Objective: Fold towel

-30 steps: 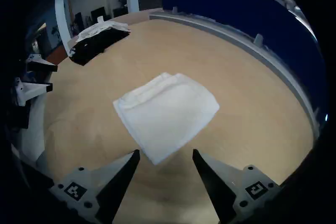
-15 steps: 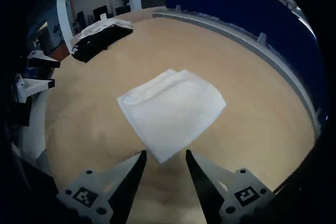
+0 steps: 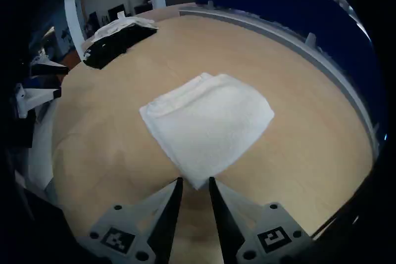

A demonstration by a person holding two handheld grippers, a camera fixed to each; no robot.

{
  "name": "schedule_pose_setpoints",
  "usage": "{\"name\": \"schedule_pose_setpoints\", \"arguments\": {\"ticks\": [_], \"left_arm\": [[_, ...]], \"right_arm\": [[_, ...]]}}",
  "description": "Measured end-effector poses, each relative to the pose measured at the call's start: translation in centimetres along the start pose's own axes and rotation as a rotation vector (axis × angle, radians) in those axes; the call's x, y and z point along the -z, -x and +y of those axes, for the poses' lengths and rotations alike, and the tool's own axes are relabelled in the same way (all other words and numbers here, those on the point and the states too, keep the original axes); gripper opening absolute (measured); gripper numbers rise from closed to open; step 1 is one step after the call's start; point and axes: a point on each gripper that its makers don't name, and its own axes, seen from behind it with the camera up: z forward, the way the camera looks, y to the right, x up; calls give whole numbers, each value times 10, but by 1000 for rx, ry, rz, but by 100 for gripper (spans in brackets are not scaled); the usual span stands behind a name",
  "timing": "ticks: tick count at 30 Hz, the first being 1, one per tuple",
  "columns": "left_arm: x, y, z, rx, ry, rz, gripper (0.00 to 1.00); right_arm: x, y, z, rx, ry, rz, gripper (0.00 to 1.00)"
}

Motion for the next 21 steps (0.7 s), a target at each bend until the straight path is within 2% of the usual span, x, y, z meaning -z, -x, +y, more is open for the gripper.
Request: {"name": "schedule_pose_setpoints", "arguments": {"ticks": [3, 11, 14, 21], "left_arm": [[0, 0, -1, -1, 0, 1, 90], [0, 1, 0, -1, 2, -1, 90], [0, 3, 0, -1, 2, -1, 90], [0, 3, -1, 2, 1, -1, 90]], "right_arm": [[-1, 1, 0, -4, 3, -6, 40], [-2, 3, 1, -5, 16, -9, 8], [-2, 2, 1, -11, 14, -8, 5], [0, 0, 2, -3, 12, 1, 4]]}}
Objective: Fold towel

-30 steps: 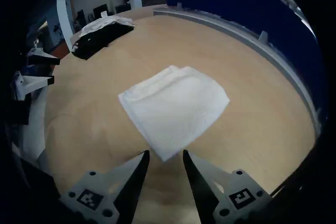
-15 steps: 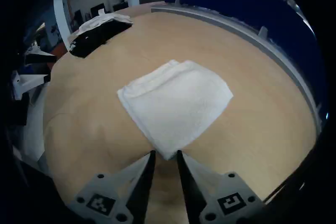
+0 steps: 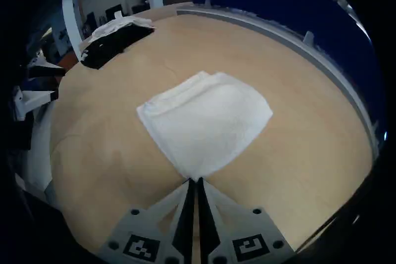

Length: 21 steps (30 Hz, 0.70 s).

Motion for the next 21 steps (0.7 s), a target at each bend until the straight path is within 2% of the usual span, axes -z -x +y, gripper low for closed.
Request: {"name": "schedule_pose_setpoints", "arguments": {"ticks": [9, 21], "left_arm": [[1, -1, -2, -2, -4, 1, 90], [2, -2, -3, 3, -4, 6, 90]], "right_arm": [[10, -15, 2, 19, -1, 30, 4], [33, -71, 10, 64, 18, 120, 4]]}}
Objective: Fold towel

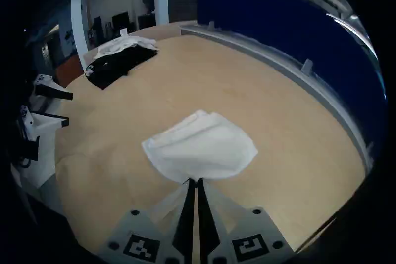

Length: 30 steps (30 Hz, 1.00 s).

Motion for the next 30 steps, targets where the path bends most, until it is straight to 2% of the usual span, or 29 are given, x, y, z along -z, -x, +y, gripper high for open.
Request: {"name": "schedule_pose_setpoints", "arguments": {"ticks": [9, 18, 24, 30], "left_arm": [[1, -4, -5, 3, -4, 8, 90], [3, -7, -5, 4, -1, 17, 90], [4, -9, -3, 0, 3, 23, 90], [4, -10, -2, 0, 10, 29, 90]], "right_arm": [[19, -57, 14, 21, 33, 88, 4], [47, -109, 28, 41, 62, 170, 4], [66, -128, 37, 43, 81, 202, 4], [80, -130, 47, 44, 104, 209, 4]]}}
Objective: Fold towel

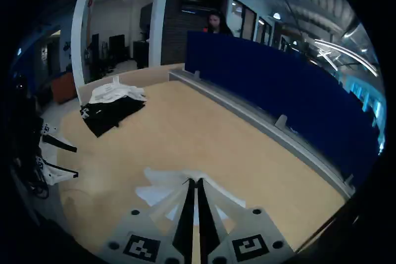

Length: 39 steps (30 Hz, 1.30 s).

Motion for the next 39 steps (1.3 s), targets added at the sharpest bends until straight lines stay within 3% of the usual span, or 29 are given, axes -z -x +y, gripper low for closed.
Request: {"name": "schedule_pose_setpoints", "arguments": {"ticks": [18, 39], "left_arm": [[-4, -8, 6, -21, 23, 8, 90], [-12, -13, 11, -41, 29, 1, 90]], "right_arm": [[47, 0, 62, -42, 90, 13, 4], [141, 49, 180, -60, 258, -52, 4]]}}
